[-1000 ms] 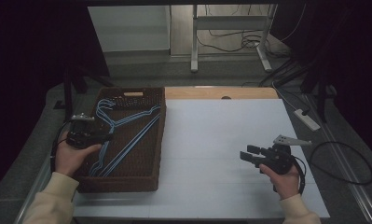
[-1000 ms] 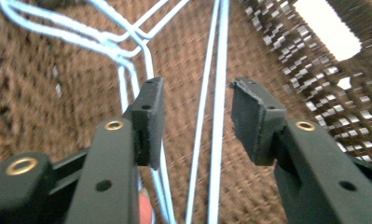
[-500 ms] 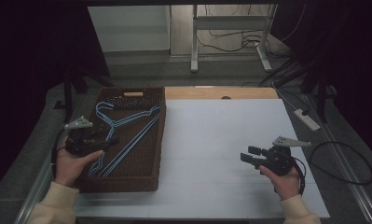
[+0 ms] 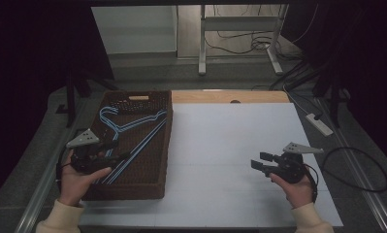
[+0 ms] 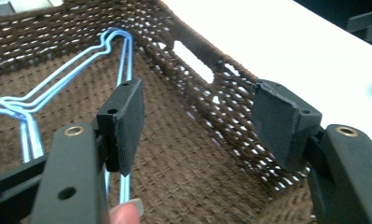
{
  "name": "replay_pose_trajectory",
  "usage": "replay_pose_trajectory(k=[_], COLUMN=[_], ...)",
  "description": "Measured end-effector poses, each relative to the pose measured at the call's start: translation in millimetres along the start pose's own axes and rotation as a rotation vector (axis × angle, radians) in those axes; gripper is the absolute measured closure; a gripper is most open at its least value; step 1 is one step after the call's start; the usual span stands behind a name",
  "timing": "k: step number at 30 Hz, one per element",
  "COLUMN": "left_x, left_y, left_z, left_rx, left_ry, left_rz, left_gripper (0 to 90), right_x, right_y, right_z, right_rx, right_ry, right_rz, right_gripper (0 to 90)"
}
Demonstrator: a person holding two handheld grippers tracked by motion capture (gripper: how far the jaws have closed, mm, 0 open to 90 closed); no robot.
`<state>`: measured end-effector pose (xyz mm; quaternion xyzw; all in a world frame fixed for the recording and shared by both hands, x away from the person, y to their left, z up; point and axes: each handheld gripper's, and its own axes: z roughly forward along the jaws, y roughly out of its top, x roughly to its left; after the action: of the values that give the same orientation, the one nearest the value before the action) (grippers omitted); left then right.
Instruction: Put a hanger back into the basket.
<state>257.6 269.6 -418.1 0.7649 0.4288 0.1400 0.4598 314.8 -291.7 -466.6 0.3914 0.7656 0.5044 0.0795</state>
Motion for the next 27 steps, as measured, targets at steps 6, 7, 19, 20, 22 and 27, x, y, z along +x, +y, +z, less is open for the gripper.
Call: replay_pose_trajectory(k=[6, 7, 19, 20, 22, 27], left_x=[-16.5, -18.8, -37.4, -38.4, -40.2, -43.2], left_y=[-4.4, -5.3, -25.0, -25.9, -27.8, -31.2], left_z=[0.9, 1.1, 13.1, 14.2, 16.1, 20.7], left_rx=[-0.023, -0.028, -0.061, -0.061, -0.059, -0.046], left_ry=[-0.002, -0.001, -0.01, -0.011, -0.016, -0.02], left_rz=[0.027, 0.03, 0.049, 0.048, 0.046, 0.048], left_gripper=[33.9, 33.7, 32.7, 32.7, 32.7, 32.6], right_x=[1.1, 1.0, -3.0, -3.1, -3.9, -5.7], right_y=[-2.9, -3.3, -13.0, -13.7, -15.2, -18.4], right_z=[-3.0, -3.4, -11.9, -12.2, -12.5, -14.2], right_rx=[0.004, 0.0, 0.003, 0.003, 0.007, 0.004], right_ry=[-0.028, -0.031, -0.071, -0.076, -0.086, -0.094], right_rz=[-0.032, -0.039, -0.082, -0.085, -0.1, -0.112], right_gripper=[37.1, 36.8, 33.4, 33.0, 32.4, 31.5])
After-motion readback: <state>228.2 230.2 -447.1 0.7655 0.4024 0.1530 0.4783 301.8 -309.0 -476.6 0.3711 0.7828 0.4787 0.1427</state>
